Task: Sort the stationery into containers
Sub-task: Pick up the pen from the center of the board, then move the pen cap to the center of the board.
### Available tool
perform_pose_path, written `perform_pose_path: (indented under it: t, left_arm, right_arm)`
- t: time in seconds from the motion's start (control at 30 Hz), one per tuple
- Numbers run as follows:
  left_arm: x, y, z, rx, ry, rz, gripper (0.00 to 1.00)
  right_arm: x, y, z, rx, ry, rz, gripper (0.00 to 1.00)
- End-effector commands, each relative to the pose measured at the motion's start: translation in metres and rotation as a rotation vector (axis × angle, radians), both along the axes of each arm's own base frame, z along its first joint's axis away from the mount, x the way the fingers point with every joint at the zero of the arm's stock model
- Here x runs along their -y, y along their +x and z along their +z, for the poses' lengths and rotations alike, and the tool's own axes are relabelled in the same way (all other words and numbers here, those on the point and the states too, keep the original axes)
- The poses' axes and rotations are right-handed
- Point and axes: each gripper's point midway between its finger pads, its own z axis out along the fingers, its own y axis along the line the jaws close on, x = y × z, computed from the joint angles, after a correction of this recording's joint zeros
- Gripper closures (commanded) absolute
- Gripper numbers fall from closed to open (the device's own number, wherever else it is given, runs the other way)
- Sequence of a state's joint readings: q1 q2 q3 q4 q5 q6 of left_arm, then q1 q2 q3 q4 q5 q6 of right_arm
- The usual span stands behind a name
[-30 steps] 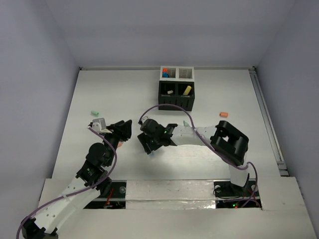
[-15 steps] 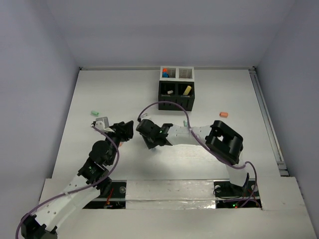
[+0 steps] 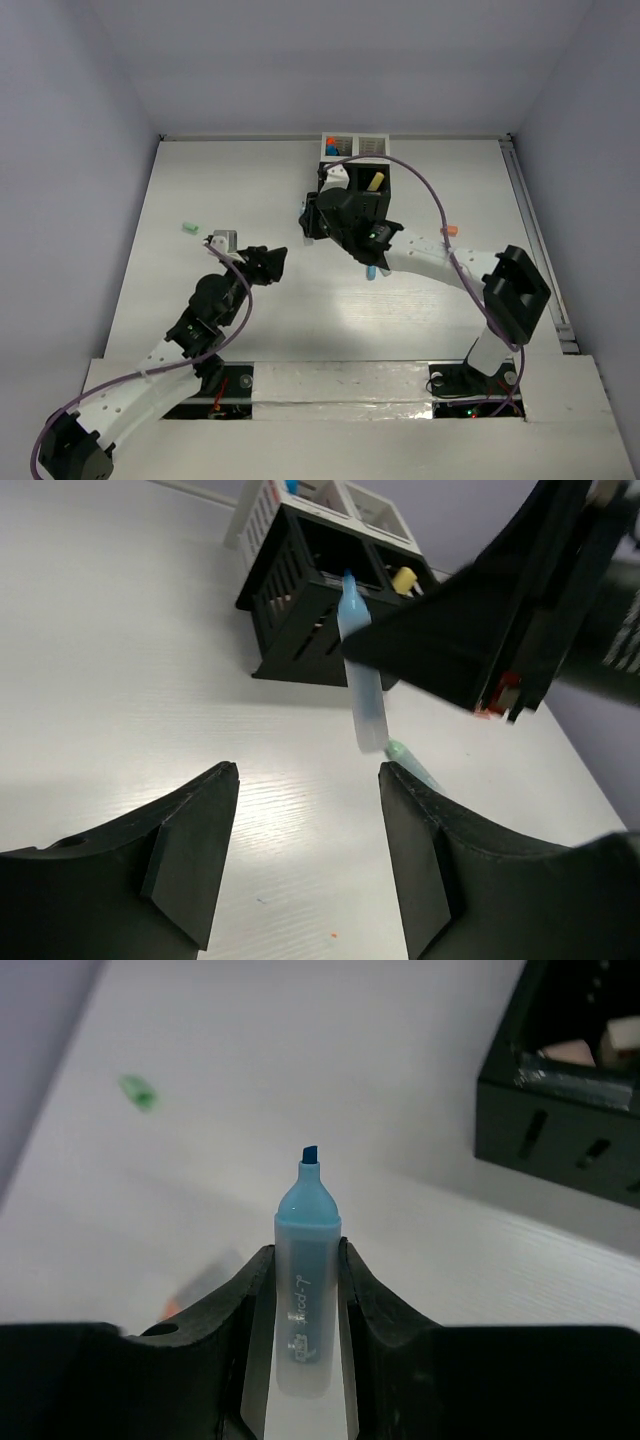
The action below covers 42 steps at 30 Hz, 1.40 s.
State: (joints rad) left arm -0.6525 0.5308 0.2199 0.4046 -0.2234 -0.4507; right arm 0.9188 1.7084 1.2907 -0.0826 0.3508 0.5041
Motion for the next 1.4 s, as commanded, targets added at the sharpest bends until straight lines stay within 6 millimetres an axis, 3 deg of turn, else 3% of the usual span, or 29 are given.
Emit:
perform_pose_path:
  t: [0.0,0.2,0.67,1.17,1.37]
  left_arm:
    - [0.021,-0.004,0.023,0.074,-0.044,-0.110,0.44]
    - [0.039,-0.009,0.023,0.074,-0.054,-0.206,0.35]
    - [0.044,-0.004,0.017,0.040,-0.069,-0.211,0.35]
    - [0.044,0.001,0.011,0.006,-0.081,-0.247,0.50]
    - [0.046,-0.001,0.010,0.000,-0.089,-0.268,0.57]
  right_arm:
    - [-0.020,0.002,0.048,0.112,0.194,0.000,0.92]
    - [-0.033,-0.006,0.060,0.107,0.277,0.064,0.92]
    - [-0.044,-0.027,0.057,0.056,0.333,0.170,0.93]
    - [-0.056,-0.060,0.070,-0.011,0.444,0.320,0.94]
    - [-0.057,-0.063,0.067,-0.017,0.445,0.340,0.94]
